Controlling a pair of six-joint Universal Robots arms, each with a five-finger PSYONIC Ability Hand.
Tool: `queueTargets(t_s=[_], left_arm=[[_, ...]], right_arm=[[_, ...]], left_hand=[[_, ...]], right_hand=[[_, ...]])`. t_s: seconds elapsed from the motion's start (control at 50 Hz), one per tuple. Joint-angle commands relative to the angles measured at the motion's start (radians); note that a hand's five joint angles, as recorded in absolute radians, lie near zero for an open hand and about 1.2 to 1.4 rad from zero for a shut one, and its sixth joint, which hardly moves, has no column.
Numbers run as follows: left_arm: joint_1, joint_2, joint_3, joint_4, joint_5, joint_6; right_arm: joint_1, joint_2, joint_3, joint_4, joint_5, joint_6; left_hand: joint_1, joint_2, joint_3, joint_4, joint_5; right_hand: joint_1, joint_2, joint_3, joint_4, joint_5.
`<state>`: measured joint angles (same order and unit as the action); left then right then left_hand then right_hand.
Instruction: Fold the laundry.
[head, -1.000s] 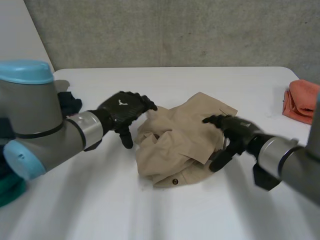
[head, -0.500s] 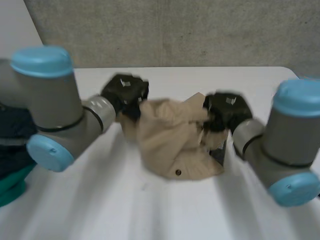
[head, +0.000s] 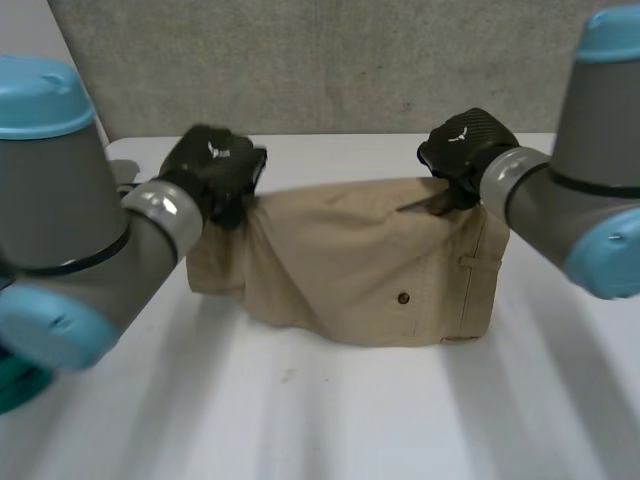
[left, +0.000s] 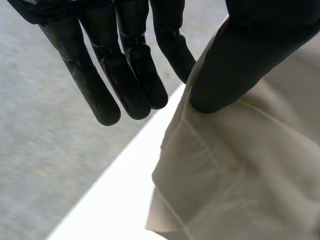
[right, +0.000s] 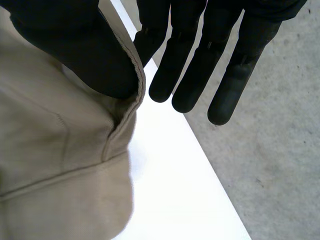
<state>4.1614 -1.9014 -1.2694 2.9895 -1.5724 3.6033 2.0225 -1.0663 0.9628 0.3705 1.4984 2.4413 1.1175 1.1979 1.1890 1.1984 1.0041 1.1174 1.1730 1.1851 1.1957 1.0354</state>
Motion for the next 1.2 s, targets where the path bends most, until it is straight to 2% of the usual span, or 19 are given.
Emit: queueTargets(t_s=[0.02,0.04,0.06,0.12,0.14,0.2,0.32,0.52,0.7,0.74,0.76,0.82,0.84,0.86,0.92,1.04,1.14,1.2], left_arm=[[0.068,-0.188,0.303,0.334,-0.043,0.074],[0.072,-0.195,0.338,0.374,-0.041,0.077],[0.078,-0.203,0.390,0.457,-0.038,0.075],[0.092,-0.202,0.442,0.606,-0.023,0.057],[0.095,-0.196,0.464,0.675,-0.012,0.042],[0.095,-0.170,0.466,0.721,0.012,-0.007],[0.098,-0.114,0.352,0.613,0.052,-0.035],[0.095,-0.065,-0.011,0.513,0.015,-0.023],[0.011,-0.119,-0.290,0.477,0.009,0.015],[-0.003,-0.113,-0.309,0.467,0.006,0.017],[-0.012,-0.101,-0.323,0.454,0.002,0.017],[-0.018,-0.074,-0.334,0.439,-0.008,0.014],[-0.020,-0.053,-0.338,0.428,-0.011,0.011],[-0.020,-0.044,-0.340,0.422,-0.014,0.009],[-0.018,-0.007,-0.341,0.384,-0.012,0.006],[-0.014,0.044,-0.335,0.301,-0.011,0.003],[-0.012,0.100,-0.329,0.258,0.002,-0.012],[-0.012,0.119,-0.327,0.258,0.011,-0.020]], right_arm=[[-0.002,0.158,-0.171,-0.420,0.195,0.056],[-0.005,0.158,-0.185,-0.491,0.210,0.068],[-0.013,0.151,-0.196,-0.639,0.224,0.091],[-0.019,0.120,-0.185,-0.859,0.214,0.116],[-0.021,0.103,-0.165,-0.987,0.192,0.128],[-0.016,0.083,-0.141,-1.099,0.119,0.169],[-0.021,0.092,-0.139,-0.943,0.004,0.241],[-0.065,0.184,-0.056,-0.730,-0.027,0.243],[-0.068,0.292,0.120,-0.549,-0.150,0.165],[-0.064,0.287,0.140,-0.515,-0.156,0.162],[-0.059,0.272,0.152,-0.486,-0.156,0.169],[-0.061,0.235,0.166,-0.452,-0.147,0.200],[-0.064,0.203,0.177,-0.438,-0.130,0.234],[-0.067,0.184,0.181,-0.433,-0.119,0.254],[-0.084,0.109,0.204,-0.410,-0.081,0.333],[-0.142,-0.032,0.275,-0.280,-0.069,0.436],[-0.217,-0.141,0.396,-0.124,-0.098,0.551],[-0.232,-0.165,0.468,-0.128,-0.125,0.600]], left_hand=[[0.279,0.198,0.207,0.198,0.218],[0.279,0.198,0.207,0.198,0.218],[0.279,0.198,0.207,0.198,0.218],[0.279,0.198,0.207,0.198,0.218],[0.279,0.198,0.207,0.198,0.218],[0.279,0.198,0.207,0.198,0.218],[0.279,0.198,0.207,0.198,0.218],[0.279,0.198,0.207,0.198,0.218],[0.279,0.198,0.207,0.198,0.218],[0.279,0.198,0.207,0.198,0.218],[0.279,0.198,0.207,0.198,0.218],[0.279,0.198,0.207,0.198,0.218],[0.279,0.198,0.207,0.198,0.218],[0.279,0.198,0.207,0.198,0.218],[0.279,0.198,0.207,0.198,0.218],[0.279,0.198,0.207,0.198,0.218],[0.279,0.198,0.207,0.198,0.218],[0.279,0.198,0.207,0.198,0.218]], right_hand=[[0.279,0.223,0.211,0.201,0.186],[0.279,0.223,0.211,0.201,0.186],[0.279,0.223,0.211,0.201,0.186],[0.279,0.223,0.211,0.201,0.186],[0.279,0.223,0.211,0.201,0.186],[0.279,0.223,0.211,0.201,0.186],[0.279,0.223,0.211,0.201,0.186],[0.279,0.223,0.211,0.201,0.186],[0.279,0.223,0.211,0.201,0.186],[0.068,0.013,0.001,-0.010,-0.024],[-0.148,-0.204,-0.216,-0.226,-0.240],[-0.577,-0.633,-0.645,-0.655,-0.670],[-0.849,-0.905,-0.917,-0.927,-0.942],[-0.898,-0.954,-0.966,-0.977,-0.991],[-0.943,-0.998,-1.011,-1.021,-1.035],[-0.943,-0.998,-1.011,-1.021,-1.035],[-0.817,-0.873,-0.885,-0.896,-0.910],[-0.781,-0.837,-0.849,-0.860,-0.874]])
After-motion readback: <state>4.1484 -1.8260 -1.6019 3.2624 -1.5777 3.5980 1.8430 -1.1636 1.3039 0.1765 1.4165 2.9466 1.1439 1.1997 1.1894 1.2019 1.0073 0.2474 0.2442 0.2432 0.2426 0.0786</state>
